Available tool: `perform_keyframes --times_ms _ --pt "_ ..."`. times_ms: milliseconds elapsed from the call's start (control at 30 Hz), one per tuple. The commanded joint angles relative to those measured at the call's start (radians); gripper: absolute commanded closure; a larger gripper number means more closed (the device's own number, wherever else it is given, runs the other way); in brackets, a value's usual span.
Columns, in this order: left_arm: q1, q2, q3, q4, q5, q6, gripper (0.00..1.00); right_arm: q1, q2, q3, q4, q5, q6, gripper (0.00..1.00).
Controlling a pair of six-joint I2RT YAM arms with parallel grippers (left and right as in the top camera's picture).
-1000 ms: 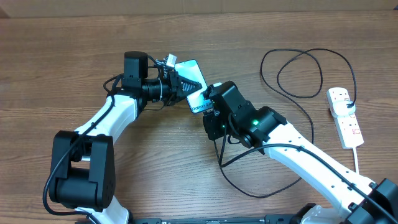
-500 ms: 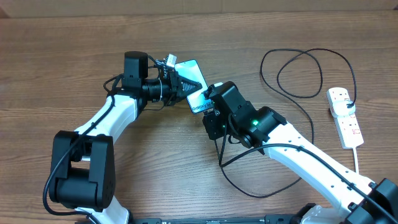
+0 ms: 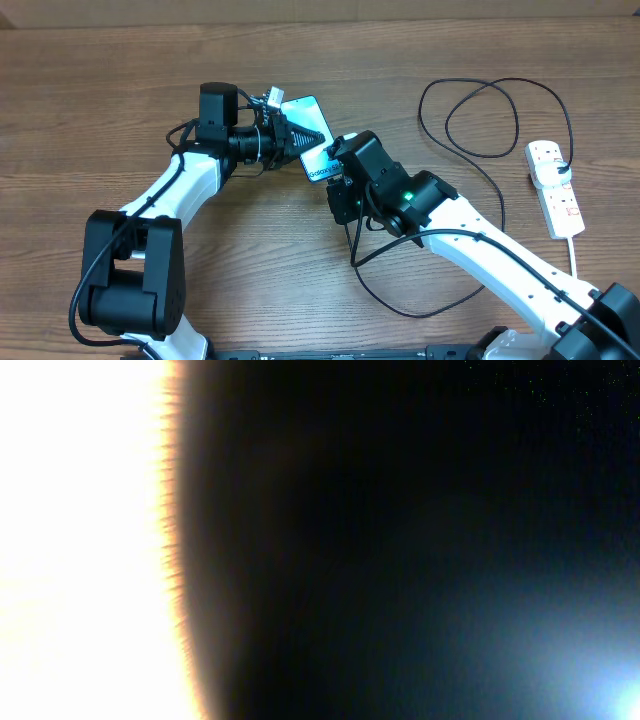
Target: Plug charger to phone and switch on socket
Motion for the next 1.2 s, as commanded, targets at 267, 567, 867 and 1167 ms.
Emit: perform_keyframes --times_ms 267,567,867,1167 --pt "-0.044 0.000 -0.003 0.006 0.082 0.074 0.96 -0.001 0.023 -0.006 0.088 0.010 -0.006 0.96" --pt "-0.054 0.000 -0.003 0.003 0.145 0.118 0.96 -0.002 0.023 0.046 0.089 0.016 -0.029 0.96" --pt "-0.060 0.000 -0.003 -0.027 0.180 0.152 0.96 -0.002 0.023 0.082 0.086 0.008 -0.029 0.96" --pt "-0.062 0.000 -0.003 -0.019 0.130 0.144 0.96 -0.002 0.021 0.104 0.040 -0.034 -0.029 0.96"
